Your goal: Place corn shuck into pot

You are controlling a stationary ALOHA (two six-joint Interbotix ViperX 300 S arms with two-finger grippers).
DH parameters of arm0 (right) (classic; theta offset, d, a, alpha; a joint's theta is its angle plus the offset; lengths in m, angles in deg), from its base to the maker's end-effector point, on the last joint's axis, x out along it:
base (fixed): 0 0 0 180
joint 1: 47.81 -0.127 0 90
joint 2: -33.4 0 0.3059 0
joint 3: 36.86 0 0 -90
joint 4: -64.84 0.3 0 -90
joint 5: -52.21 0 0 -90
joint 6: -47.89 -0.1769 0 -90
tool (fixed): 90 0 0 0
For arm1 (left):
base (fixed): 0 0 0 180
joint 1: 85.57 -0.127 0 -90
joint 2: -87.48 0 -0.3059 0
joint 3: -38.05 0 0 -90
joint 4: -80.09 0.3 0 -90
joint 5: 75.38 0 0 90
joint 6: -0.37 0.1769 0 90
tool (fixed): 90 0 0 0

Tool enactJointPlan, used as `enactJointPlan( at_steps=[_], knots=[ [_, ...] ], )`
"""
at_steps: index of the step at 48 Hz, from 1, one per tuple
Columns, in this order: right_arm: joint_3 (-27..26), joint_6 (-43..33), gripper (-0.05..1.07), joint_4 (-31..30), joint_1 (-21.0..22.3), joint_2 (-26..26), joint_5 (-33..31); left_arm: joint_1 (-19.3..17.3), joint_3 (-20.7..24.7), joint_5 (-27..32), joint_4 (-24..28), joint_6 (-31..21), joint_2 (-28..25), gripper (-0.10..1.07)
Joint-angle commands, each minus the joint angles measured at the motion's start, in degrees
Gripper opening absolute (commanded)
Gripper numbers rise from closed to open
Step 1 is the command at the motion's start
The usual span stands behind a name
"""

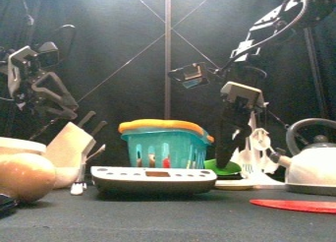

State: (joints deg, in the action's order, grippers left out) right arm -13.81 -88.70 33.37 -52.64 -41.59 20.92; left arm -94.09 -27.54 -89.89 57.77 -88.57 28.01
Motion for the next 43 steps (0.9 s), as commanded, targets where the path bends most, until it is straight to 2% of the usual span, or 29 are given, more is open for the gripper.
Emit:
enactJointPlan(
  at_steps=[1, 7, 13, 18, 24, 31, 43],
  knots=[
    [-1.85, 0.09, 0.46, -0.26, -0.44, -2.11, 0.53, 0.18, 0.7, -0.26, 0.0, 0.09, -0.09, 0.75],
    [-4.83, 0.79, 0.46, -0.97, -1.85, -2.02, 3.78, 0.18, 0.7, -0.26, 0.0, 0.0, -0.09, 0.75],
    [-9.14, 0.88, 0.46, -3.08, -3.08, -0.35, 12.57, 0.09, 0.7, -0.26, 0.0, 0.09, -0.09, 0.75],
    [-13.1, 0.7, 0.46, -5.45, -3.25, 2.29, 20.39, 0.0, 0.62, -0.26, 0.0, 0.09, -0.09, 0.75],
    [-19.25, 0.7, 0.46, -7.38, -3.25, 8.09, 28.83, 0.09, 0.53, -0.26, 0.0, 0.09, 0.0, 0.75],
    [-25.93, 0.88, 0.46, -7.73, -3.08, 13.8, 31.64, 0.44, 0.53, -0.18, 0.18, 0.26, 0.0, 0.75],
    [-37.35, 0.7, 0.47, -8.26, -2.81, 22.41, 32.08, 0.44, -0.18, -0.18, 0.18, 0.18, 0.0, 0.75]
  ],
)
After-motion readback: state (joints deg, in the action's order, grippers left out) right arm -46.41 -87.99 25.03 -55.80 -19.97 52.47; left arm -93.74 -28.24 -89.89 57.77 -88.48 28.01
